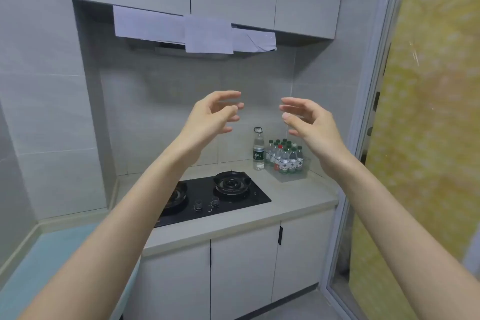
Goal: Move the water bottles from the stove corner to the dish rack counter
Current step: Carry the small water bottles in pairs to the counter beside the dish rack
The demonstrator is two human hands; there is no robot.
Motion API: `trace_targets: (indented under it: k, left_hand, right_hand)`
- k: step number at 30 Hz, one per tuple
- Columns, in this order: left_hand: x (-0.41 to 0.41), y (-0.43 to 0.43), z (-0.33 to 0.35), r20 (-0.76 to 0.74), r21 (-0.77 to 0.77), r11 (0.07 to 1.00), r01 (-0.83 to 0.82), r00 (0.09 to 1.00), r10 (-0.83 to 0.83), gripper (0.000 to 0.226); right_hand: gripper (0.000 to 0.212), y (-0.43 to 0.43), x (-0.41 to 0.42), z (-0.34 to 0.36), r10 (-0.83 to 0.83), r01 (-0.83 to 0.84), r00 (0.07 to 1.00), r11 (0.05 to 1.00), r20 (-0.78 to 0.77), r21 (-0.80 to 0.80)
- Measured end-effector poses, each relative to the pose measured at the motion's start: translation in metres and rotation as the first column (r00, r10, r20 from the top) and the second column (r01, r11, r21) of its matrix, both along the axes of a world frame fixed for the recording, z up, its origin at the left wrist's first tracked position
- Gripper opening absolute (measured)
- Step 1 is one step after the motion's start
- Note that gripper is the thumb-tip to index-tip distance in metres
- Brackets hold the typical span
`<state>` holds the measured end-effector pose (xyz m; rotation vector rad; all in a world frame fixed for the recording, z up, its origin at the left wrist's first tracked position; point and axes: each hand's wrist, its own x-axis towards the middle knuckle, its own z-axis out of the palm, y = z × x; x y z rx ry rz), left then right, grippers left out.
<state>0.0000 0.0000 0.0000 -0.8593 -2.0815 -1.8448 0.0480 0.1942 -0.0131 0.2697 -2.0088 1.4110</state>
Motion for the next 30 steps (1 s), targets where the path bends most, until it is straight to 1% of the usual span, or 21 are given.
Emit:
trace_targets:
  k: [3,8,18,25,30]
  left_hand:
    - [-0.003,-0.004,0.001,-0.019,0.011,1.0,0.009,1.0,-0.009,0.027]
    - [-0.012,-0.005,-0.001,-0.004,0.02,0.999,0.025,1.0,-0.025,0.028]
    - [-0.056,0.026,-0.012,0.023,-0.02,0.999,0.038,0.999,-0.037,0.029]
    - [-0.125,0.093,-0.024,0.042,-0.037,0.999,0.036,0.998,-0.035,0.028]
    - [-0.188,0.159,-0.03,0.078,-0.042,0.999,0.034,0.996,-0.03,0.028]
  right_hand:
    - [0.028,-0.004,-0.002,-0.002,-0.011,0.011,1.0,1.0,-0.014,-0.016]
    - [0.029,-0.006,-0.009,-0.009,-0.02,0.019,1.0,0.999,-0.008,-0.043]
    - [0.03,0.022,-0.053,-0.024,-0.078,0.079,0.997,0.997,0.023,-0.022]
    - [0.031,0.086,-0.121,-0.04,-0.112,0.113,0.992,0.994,0.054,-0.016]
    - [0.032,0.151,-0.18,-0.047,-0.119,0.12,0.988,0.993,0.096,-0.002]
